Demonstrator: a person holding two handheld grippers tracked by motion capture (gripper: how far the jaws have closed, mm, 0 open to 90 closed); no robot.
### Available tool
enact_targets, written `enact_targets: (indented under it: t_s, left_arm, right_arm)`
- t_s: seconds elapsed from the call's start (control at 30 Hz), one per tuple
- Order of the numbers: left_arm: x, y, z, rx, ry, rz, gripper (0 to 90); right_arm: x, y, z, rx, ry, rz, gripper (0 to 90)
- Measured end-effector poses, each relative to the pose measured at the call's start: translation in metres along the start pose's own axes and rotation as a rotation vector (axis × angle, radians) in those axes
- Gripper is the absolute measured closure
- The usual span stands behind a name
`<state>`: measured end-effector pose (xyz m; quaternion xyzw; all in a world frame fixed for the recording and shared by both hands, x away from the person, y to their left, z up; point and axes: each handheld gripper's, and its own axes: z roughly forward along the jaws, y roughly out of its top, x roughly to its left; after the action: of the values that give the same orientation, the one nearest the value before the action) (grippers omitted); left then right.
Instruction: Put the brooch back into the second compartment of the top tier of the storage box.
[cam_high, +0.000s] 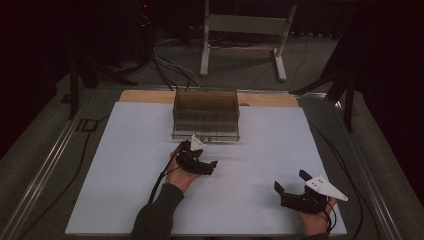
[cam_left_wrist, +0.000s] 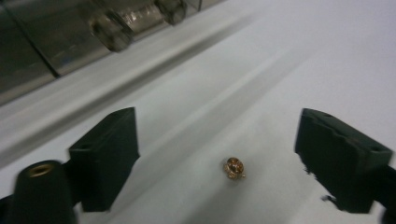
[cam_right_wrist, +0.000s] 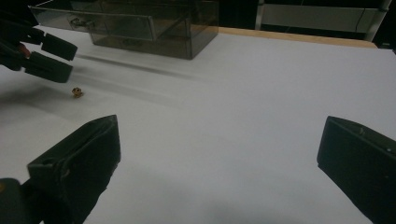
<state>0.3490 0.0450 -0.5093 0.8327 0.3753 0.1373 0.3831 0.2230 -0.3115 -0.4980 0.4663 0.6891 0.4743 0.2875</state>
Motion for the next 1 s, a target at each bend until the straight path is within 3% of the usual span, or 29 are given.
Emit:
enact_targets:
  t_s: [0.07, 0.33, 0.6, 1.0]
  left_arm:
    - [-0.001, -0.001, 0.002, 0.026, 0.010, 0.011, 17.7]
    - [-0.006, -0.004, 0.008, 0.099, -0.014, 0.074, 55.6]
    - [-0.008, -0.003, 0.011, 0.136, -0.003, 0.091, 77.4]
    - [-0.009, -0.003, 0.011, 0.137, -0.001, 0.091, 79.0]
  right_arm:
    - [0.000, 0.000, 0.000, 0.000, 0.000, 0.000, 0.1]
    - [0.000, 0.000, 0.000, 0.001, 0.000, 0.002, 0.1]
    - [0.000, 0.000, 0.000, 0.002, 0.000, 0.001, 0.1]
    - [0.000, 0.000, 0.000, 0.003, -0.001, -0.001, 0.1]
